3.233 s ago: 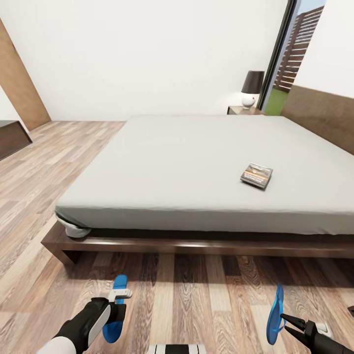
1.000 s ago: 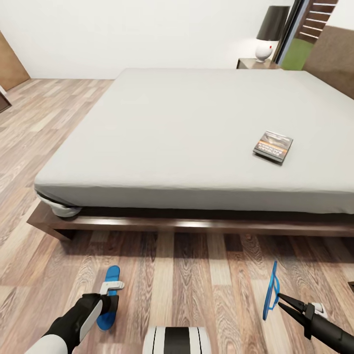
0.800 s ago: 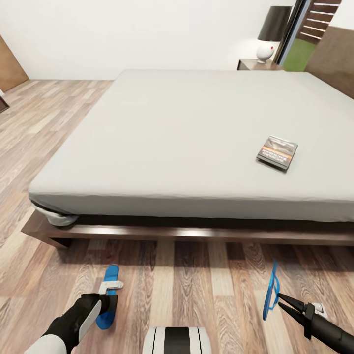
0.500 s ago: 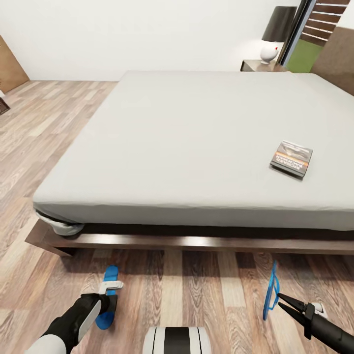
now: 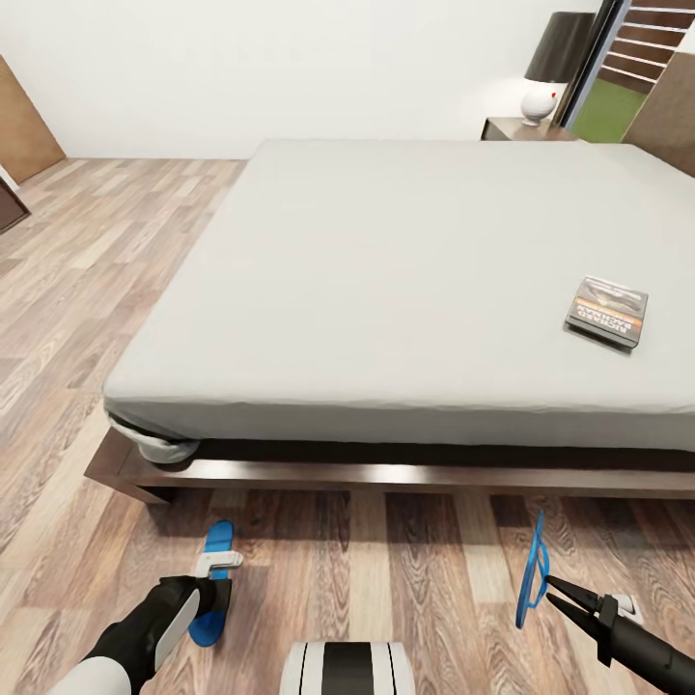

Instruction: In the bedroom, move the book from the bed onto either nightstand, and place the two sandals side by side next to the bed.

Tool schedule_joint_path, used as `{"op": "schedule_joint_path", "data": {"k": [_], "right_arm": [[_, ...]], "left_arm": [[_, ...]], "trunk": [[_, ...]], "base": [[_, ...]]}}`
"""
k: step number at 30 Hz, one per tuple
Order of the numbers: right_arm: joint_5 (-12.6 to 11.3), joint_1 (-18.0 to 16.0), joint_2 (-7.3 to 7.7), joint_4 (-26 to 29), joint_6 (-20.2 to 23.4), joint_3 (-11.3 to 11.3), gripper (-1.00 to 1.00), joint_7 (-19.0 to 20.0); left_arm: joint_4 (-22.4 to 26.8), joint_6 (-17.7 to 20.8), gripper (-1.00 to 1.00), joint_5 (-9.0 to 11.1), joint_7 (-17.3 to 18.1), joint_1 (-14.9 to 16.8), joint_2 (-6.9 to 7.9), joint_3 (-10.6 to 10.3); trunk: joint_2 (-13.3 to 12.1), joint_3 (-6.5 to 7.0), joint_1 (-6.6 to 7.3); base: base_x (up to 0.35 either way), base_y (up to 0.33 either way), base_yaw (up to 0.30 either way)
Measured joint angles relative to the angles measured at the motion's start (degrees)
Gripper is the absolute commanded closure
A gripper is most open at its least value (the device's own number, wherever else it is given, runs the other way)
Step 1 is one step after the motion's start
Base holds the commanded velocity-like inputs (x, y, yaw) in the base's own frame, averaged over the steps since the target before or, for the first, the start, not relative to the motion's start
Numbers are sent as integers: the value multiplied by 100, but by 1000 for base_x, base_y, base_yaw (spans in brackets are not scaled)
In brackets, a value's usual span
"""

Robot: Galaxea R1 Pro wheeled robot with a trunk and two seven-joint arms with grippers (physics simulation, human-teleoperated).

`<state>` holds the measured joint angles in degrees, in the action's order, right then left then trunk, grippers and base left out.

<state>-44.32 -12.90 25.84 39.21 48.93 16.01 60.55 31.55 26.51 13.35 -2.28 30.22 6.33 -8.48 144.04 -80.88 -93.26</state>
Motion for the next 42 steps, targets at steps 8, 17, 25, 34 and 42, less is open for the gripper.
{"op": "schedule_joint_path", "data": {"k": [8, 17, 25, 34, 42], "right_arm": [[8, 0, 0, 0, -4, 1, 100, 0], [8, 0, 0, 0, -4, 1, 100, 0], [0, 0, 0, 0, 1, 2, 100, -1], [0, 0, 0, 0, 2, 2, 100, 0], [0, 0, 0, 0, 2, 2, 100, 0]], "left_arm": [[-1, 4, 100, 2, 0, 0, -2, 0], [-1, -3, 100, 7, 2, 0, -4, 0], [0, -3, 100, 8, 2, 0, -8, 0], [4, -538, 100, 2, -1, 1, -4, 0], [-2, -692, 100, 4, -5, 0, 0, 1]], "trunk": [[6, -110, -13], [19, -310, -36], [27, -443, -52], [27, -443, -51], [27, -443, -52]], "base": [[0, 1, 0], [0, 0, 0], [0, 0, 0], [0, 0, 0], [0, 0, 0]]}}
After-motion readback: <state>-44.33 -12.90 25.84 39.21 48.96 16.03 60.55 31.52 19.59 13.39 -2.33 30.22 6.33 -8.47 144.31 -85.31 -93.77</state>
